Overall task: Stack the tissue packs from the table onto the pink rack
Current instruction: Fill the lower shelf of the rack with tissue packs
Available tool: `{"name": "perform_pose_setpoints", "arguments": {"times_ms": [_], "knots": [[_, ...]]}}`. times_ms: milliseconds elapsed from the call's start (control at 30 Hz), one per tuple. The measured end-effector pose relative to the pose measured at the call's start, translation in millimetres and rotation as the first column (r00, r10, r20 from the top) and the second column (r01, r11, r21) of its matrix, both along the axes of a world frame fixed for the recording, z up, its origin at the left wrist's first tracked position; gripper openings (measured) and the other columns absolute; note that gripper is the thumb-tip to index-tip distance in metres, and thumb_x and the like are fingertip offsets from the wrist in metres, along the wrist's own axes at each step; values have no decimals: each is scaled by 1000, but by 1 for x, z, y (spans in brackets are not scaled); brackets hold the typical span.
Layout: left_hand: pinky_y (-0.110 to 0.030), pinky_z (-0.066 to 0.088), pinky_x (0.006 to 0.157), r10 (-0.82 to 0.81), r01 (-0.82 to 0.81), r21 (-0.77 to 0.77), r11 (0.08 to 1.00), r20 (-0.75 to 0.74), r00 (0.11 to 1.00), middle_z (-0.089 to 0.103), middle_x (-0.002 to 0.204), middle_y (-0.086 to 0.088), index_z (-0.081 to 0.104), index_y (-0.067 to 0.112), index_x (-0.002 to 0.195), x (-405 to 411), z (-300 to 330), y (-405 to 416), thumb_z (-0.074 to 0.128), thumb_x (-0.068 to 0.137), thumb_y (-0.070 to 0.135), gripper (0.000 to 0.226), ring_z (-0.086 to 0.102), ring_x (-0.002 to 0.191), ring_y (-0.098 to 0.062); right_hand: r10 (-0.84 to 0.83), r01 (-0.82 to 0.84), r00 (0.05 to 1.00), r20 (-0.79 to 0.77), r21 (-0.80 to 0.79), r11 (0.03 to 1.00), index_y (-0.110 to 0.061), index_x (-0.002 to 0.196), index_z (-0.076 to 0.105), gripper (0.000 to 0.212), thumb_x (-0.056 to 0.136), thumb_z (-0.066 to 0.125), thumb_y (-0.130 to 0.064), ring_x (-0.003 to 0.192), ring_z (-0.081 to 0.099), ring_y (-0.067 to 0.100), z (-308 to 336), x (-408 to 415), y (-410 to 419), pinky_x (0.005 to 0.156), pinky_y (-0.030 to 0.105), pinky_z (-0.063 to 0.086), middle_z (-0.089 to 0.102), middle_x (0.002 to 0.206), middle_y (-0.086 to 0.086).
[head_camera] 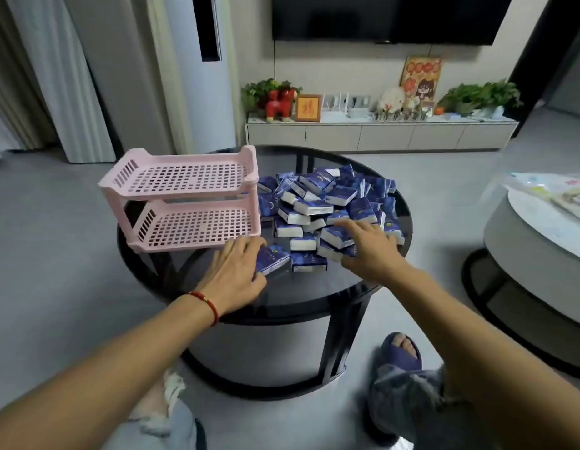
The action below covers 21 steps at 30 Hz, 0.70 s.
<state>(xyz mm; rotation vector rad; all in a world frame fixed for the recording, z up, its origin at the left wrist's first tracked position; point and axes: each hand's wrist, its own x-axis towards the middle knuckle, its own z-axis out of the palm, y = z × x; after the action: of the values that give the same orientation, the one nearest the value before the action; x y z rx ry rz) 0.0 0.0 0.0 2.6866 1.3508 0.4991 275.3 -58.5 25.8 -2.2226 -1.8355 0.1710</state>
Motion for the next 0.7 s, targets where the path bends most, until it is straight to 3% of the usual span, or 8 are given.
{"name": "perform_pose_setpoints", "arguments": {"times_ms": [133, 200, 300, 400, 467, 567, 633, 700], "knots": [[-38, 45, 96, -80, 82, -13, 997, 106, 991, 55, 116, 1, 54, 21, 122, 9, 0, 17, 65, 85, 20, 39, 46, 109, -21, 103, -99, 992, 72, -56, 994, -36, 154, 33, 70, 93, 69, -36, 142, 37, 26, -8, 5, 22, 109, 55, 32, 43, 157, -4], [-35, 45, 95, -126, 127, 10, 992, 183, 975, 59, 110, 2, 60, 19, 115, 18, -6, 22, 66, 84, 13, 32, 48, 105, -19, 110, -114, 990, 86, 46, 992, -35, 148, 44, 63, 92, 72, -35, 133, 48, 24, -17, 11, 27, 102, 50, 39, 56, 146, -6], [-28, 43, 94, -133, 143, -7, 990, 312, 941, 62, 106, 5, 63, 20, 107, 33, -7, 29, 65, 84, 8, 25, 52, 103, -16, 105, -63, 982, -156, 250, 966, -32, 138, 60, 49, 92, 74, -22, 112, 64, 19, -21, 18, 18, 93, 42, 51, 70, 123, -7], [-25, 46, 92, -101, 147, -65, 987, 463, 881, 64, 105, 7, 65, 22, 106, 52, 1, 29, 67, 86, 9, 24, 58, 100, -10, 115, 55, 905, -410, 381, 923, -28, 134, 65, 39, 97, 68, -17, 98, 67, 9, -10, 18, 11, 86, 28, 55, 72, 111, -13], [-21, 51, 87, -55, 165, -144, 976, 568, 821, 67, 105, 12, 68, 25, 108, 63, 9, 24, 69, 88, 12, 24, 63, 95, -2, 186, 110, 733, -654, 385, 916, -22, 132, 66, 32, 101, 62, -16, 96, 69, 6, 1, 14, 8, 82, 23, 56, 74, 109, -11], [-26, 57, 87, 99, 266, -407, 874, 684, 723, 71, 113, 14, 66, 32, 120, 74, 19, 18, 73, 87, 29, 34, 69, 98, -3, 222, 73, 319, -921, 258, 963, -12, 126, 68, 26, 104, 56, -17, 86, 64, 24, 10, 1, 7, 77, 31, 57, 74, 111, 16], [-34, 60, 86, 230, 372, -543, 753, 747, 624, 73, 116, 7, 66, 32, 119, 76, 23, 13, 71, 80, 27, 40, 72, 102, -13, 231, -8, 227, -946, 235, 972, -5, 126, 67, 27, 104, 54, -15, 86, 66, 29, 9, -10, 7, 79, 33, 59, 72, 115, 24], [-34, 61, 78, 326, 426, -591, 685, 771, 547, 76, 111, -5, 70, 23, 118, 71, 25, 9, 70, 83, 9, 37, 75, 100, -21, 249, -83, 204, -947, 237, 968, -4, 127, 65, 28, 104, 53, -14, 94, 71, 30, 9, -18, 7, 82, 34, 62, 73, 115, 22]]}}
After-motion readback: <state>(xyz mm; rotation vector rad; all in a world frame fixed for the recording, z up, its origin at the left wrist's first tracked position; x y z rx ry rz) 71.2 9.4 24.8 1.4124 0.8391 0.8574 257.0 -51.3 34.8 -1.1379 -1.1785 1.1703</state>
